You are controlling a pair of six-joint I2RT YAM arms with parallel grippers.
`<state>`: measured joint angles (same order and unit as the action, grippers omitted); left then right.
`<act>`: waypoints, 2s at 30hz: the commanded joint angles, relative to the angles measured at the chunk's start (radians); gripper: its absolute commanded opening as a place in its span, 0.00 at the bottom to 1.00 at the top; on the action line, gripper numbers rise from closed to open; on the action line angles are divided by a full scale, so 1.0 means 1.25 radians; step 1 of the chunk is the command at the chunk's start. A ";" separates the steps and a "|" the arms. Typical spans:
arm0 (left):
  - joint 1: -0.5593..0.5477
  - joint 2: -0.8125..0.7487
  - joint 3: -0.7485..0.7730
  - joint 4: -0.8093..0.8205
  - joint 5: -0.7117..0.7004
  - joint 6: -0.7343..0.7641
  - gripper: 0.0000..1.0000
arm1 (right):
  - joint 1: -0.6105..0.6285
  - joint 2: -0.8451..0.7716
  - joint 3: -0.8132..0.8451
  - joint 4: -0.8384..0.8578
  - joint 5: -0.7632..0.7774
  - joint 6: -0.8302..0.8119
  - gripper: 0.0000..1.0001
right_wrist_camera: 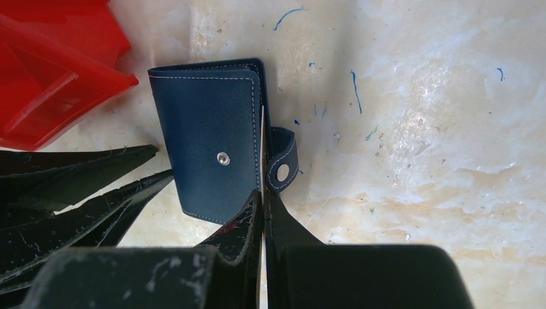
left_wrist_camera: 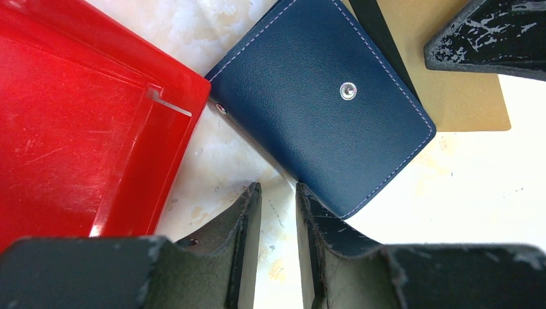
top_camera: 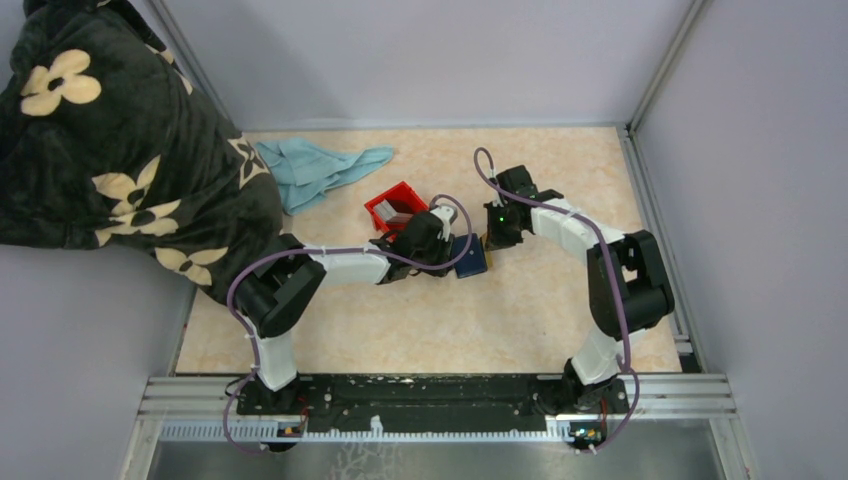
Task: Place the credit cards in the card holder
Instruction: Open the card holder at the center of the board.
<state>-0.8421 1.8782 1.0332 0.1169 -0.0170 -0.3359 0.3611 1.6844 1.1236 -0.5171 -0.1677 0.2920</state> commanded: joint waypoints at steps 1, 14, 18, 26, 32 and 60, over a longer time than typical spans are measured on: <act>-0.009 0.011 -0.033 -0.067 -0.003 -0.001 0.33 | -0.008 -0.048 0.016 0.011 -0.016 0.009 0.00; -0.009 0.005 -0.041 -0.064 -0.007 -0.002 0.34 | -0.008 -0.060 0.010 0.019 -0.037 0.018 0.00; -0.011 0.003 -0.044 -0.065 -0.009 -0.003 0.33 | -0.008 -0.066 -0.002 0.027 -0.044 0.024 0.00; -0.011 -0.006 -0.055 -0.063 -0.014 -0.003 0.34 | -0.008 -0.080 -0.022 0.054 -0.069 0.044 0.00; -0.011 -0.010 -0.062 -0.065 -0.016 -0.004 0.34 | -0.008 -0.091 -0.020 0.045 -0.060 0.043 0.00; -0.011 -0.014 -0.062 -0.070 -0.018 -0.002 0.33 | -0.010 -0.092 -0.005 0.025 -0.041 0.028 0.00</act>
<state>-0.8471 1.8492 0.9901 0.1349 -0.0349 -0.3397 0.3569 1.6180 1.0927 -0.4980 -0.2203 0.3340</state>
